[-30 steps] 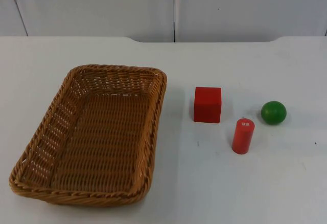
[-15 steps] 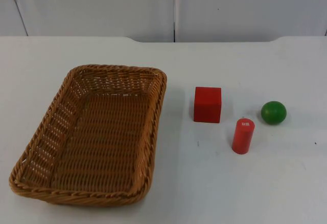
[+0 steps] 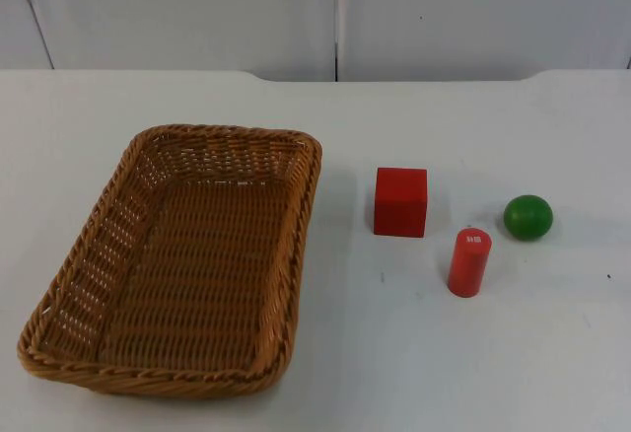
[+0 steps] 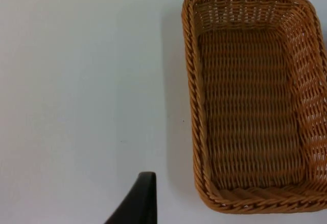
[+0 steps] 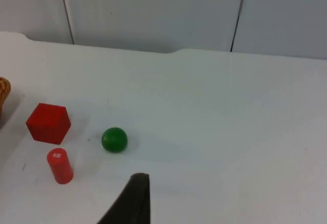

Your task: Pick up the basket with the left hand and place the object to the left of the red cylinder into the basket with the right hand.

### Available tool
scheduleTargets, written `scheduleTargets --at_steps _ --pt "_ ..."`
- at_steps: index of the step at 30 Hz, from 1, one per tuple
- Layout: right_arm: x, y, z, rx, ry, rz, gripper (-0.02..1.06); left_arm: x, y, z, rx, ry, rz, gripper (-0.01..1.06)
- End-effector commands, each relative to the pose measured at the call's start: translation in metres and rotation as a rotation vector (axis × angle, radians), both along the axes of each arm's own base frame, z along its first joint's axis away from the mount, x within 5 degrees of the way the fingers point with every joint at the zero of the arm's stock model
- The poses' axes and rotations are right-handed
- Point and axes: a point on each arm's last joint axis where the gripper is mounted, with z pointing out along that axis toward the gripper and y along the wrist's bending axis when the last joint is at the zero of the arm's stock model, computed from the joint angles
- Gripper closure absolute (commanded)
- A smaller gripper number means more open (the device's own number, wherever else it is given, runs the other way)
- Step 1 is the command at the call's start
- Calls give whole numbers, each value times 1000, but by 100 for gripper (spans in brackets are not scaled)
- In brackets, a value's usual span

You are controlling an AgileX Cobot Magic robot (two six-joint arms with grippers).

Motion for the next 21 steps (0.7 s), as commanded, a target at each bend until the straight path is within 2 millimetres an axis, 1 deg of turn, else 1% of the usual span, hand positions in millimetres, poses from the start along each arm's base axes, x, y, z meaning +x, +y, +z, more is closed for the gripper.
scheduleTargets --at_steps 1,2,3,6,7,9,12,13,15,17,18,21 --pt "14 2 10 -18 -7 0 -1 1 -2 2 -10 -12 -10 0" --pt "22 3 14 -20 11 0 -1 1 -2 2 -7 -12 -14 0" --pt "22 3 14 -20 11 0 -1 1 -2 2 -7 -12 -14 0" --pt "44 6 22 -27 59 2 -1 1 -2 2 -5 -13 -15 0" --pt "44 6 22 -27 59 2 -1 1 -2 2 -5 -13 -15 0" --pt "62 8 27 -32 95 3 -1 1 -2 2 -1 -14 -20 0" --pt "78 10 29 -43 119 8 -1 2 -2 2 -1 -7 -20 0" --pt "78 10 29 -43 119 8 -1 2 -2 2 -1 -7 -20 0" --pt "91 12 30 -46 145 9 -1 5 -2 -1 -3 10 -21 0" --pt "100 14 29 -50 170 10 -1 9 -2 -4 -3 33 -22 0" --pt "100 14 29 -50 170 10 -1 9 -2 -4 -3 33 -22 0" --pt "108 15 26 -59 195 14 -1 19 -2 -11 8 79 -35 0"
